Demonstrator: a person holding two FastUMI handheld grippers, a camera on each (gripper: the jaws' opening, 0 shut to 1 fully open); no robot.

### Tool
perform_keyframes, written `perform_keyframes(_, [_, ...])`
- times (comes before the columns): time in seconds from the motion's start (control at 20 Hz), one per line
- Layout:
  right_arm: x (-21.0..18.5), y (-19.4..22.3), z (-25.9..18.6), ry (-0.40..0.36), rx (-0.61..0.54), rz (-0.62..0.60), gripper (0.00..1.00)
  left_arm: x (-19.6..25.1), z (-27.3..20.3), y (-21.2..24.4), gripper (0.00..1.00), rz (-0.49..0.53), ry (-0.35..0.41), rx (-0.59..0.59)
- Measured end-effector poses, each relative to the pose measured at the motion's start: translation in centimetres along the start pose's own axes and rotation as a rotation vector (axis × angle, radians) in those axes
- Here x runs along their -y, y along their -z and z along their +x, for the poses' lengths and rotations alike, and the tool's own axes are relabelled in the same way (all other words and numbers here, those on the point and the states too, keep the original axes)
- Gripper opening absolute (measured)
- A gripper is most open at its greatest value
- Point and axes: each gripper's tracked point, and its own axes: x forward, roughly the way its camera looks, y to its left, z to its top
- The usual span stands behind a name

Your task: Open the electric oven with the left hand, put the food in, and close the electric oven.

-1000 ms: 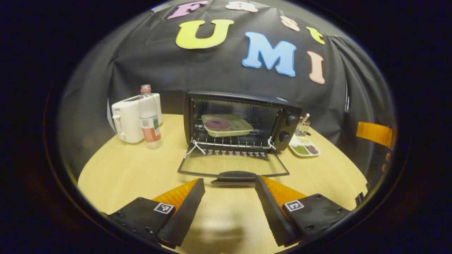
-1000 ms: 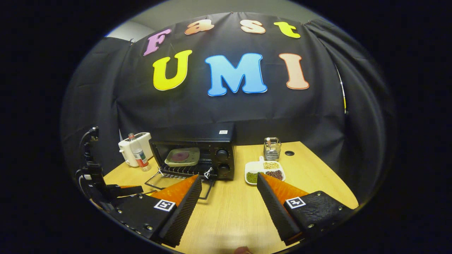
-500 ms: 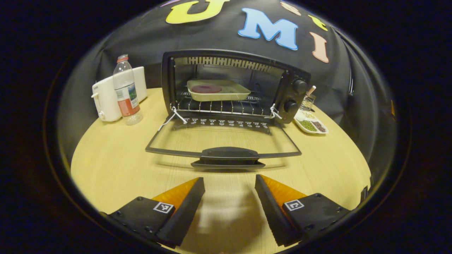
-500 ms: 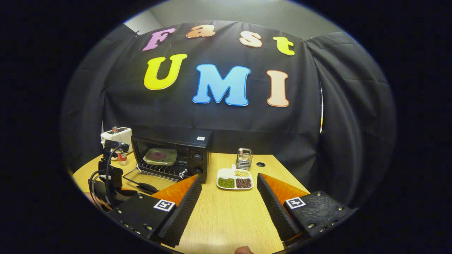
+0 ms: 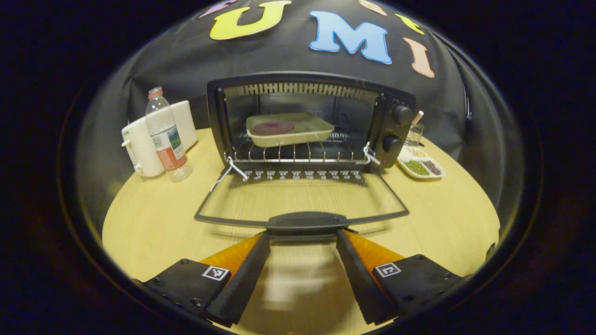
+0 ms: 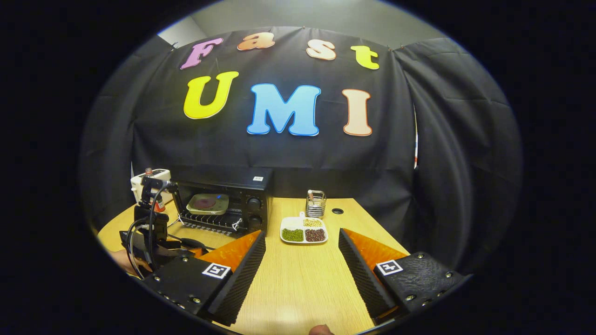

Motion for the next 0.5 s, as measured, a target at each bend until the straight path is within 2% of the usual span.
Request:
perform_keyframes(0.05, [-0.2,0.1,0.1,-0.013,0.002,0.004,0.98,-0.2,-0.3,-0.4,0.93,0.010,-0.004,0.016])
perform_keyframes(0.1, [-0.5,0.5,0.2,-0.023,-0.004,0.008,0.98,-0.1,-0.3,-0.2,1.00,0.016,-0.005,0.014])
perform_keyframes(0.2, [-0.7,0.4,0.2,-0.038,0.000,0.012,0.98,-0.1,-0.3,-0.4,1.00,0.006,-0.008,0.017])
perform_keyframes(0.3, [-0.7,0.4,0.0,-0.050,0.004,0.006,0.98,-0.2,-0.9,-1.1,0.92,0.018,-0.021,0.046])
perform_keyframes(0.35, [-0.7,0.3,0.0,-0.055,0.007,0.004,0.98,-0.2,-1.2,-1.6,1.00,0.023,-0.029,0.061])
perform_keyframes(0.4, [-0.7,0.3,-0.2,-0.056,0.011,0.002,0.98,-0.1,-1.6,-2.0,0.97,0.017,-0.034,0.074])
perform_keyframes(0.5, [-0.7,0.2,-0.1,-0.058,0.010,0.006,0.98,-0.1,-2.1,-2.9,1.00,0.017,-0.033,0.101])
